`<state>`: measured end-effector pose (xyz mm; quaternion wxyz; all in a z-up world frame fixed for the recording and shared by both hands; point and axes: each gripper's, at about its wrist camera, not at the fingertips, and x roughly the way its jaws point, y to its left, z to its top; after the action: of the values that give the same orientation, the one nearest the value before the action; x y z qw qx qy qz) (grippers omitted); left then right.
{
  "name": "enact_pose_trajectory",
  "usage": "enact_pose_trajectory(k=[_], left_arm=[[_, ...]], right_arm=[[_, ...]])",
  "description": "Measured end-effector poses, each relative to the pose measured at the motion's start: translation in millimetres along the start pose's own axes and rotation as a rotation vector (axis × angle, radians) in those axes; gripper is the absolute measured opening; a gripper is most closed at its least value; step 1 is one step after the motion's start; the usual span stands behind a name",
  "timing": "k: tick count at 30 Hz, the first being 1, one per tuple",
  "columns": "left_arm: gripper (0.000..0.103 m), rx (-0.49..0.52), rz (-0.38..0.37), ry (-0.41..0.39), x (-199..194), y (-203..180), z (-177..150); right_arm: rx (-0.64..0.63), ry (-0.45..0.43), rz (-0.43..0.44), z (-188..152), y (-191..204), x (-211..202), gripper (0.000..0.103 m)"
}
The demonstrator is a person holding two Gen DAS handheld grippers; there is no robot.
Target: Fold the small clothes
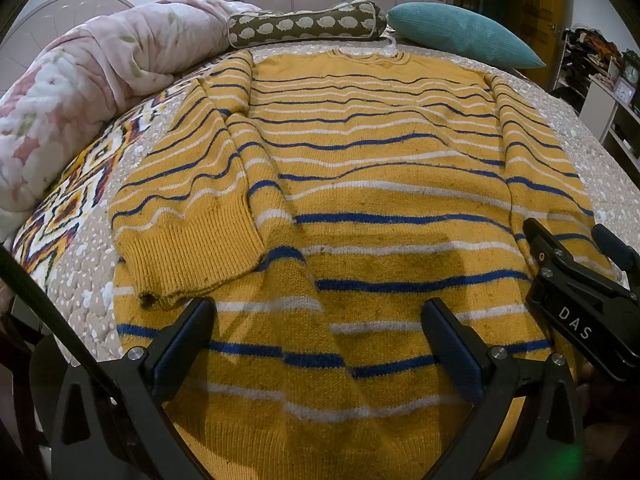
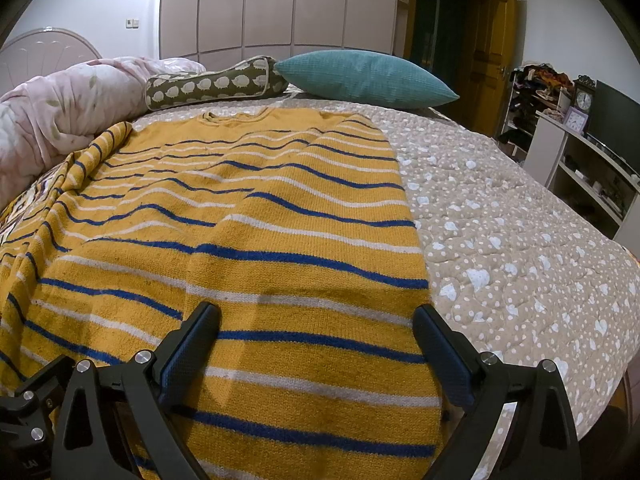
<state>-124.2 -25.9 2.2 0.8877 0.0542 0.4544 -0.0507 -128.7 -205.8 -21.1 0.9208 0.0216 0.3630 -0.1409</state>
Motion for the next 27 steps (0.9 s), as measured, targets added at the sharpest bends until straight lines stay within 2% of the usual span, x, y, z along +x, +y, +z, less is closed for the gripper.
enact_pose_trajectory(k=[5, 7, 8, 9, 10, 11, 12, 13, 14, 17, 18, 19, 20, 22, 24, 26, 27], left_arm=[[0.102, -0.017, -0.024, 0.015, -4, 5, 4], [0.096, -0.032, -0.029, 0.010, -8, 11, 4], [0.087, -0.035, -0.026, 0.008, -9, 12, 4], [0.074, -0.038, -0.021, 0.001, -12, 14, 4], [0.067, -0.037, -0.019, -0.011, -15, 16, 5], [0.047, -0.036, -0.021, -0.019, -18, 18, 5], [0.022, -0.039, -0.035, -0.024, -21, 21, 6], [0.012, -0.052, -0.065, -0.022, -24, 26, 6], [0.007, -0.078, -0.092, -0.017, -27, 33, 7], [0.007, -0.158, -0.162, -0.033, -37, 60, 9], [0.004, -0.189, -0.162, -0.047, -41, 71, 9], [0.000, -0.204, -0.134, -0.061, -45, 78, 10], [0.000, -0.230, -0.084, -0.096, -52, 92, 11], [0.000, -0.286, -0.040, -0.134, -61, 119, 15], [0.000, -0.356, 0.043, -0.151, -66, 153, 18], [0.000, -0.423, 0.168, -0.165, -68, 188, 20], [0.000, -0.444, 0.192, -0.162, -70, 201, 21]], right_arm=[[0.000, -0.007, 0.000, -1, 0, -1, 0.099], [0.001, -0.007, 0.000, -1, 0, -1, 0.099], [0.001, -0.007, 0.000, -1, 0, -1, 0.100], [0.001, -0.008, 0.000, 0, 0, -1, 0.100], [0.001, -0.010, 0.000, -1, 0, -1, 0.100], [0.001, -0.010, 0.000, -1, 0, -1, 0.100], [0.001, -0.010, 0.000, -1, 0, -1, 0.100], [0.001, -0.010, 0.000, -1, 0, -1, 0.100], [0.001, -0.010, 0.000, -1, 0, -1, 0.100], [0.000, -0.010, 0.001, -1, 0, -1, 0.100], [0.000, -0.010, 0.000, -2, 0, -1, 0.100], [0.000, -0.011, 0.001, -1, 0, -1, 0.100], [0.001, -0.011, 0.000, -2, 1, -1, 0.100], [0.001, -0.011, 0.000, -2, 1, -1, 0.100], [0.001, -0.011, -0.001, -2, 1, -1, 0.100], [0.000, -0.012, -0.002, -2, 1, -1, 0.100], [0.000, -0.013, -0.002, -2, 1, -1, 0.100]])
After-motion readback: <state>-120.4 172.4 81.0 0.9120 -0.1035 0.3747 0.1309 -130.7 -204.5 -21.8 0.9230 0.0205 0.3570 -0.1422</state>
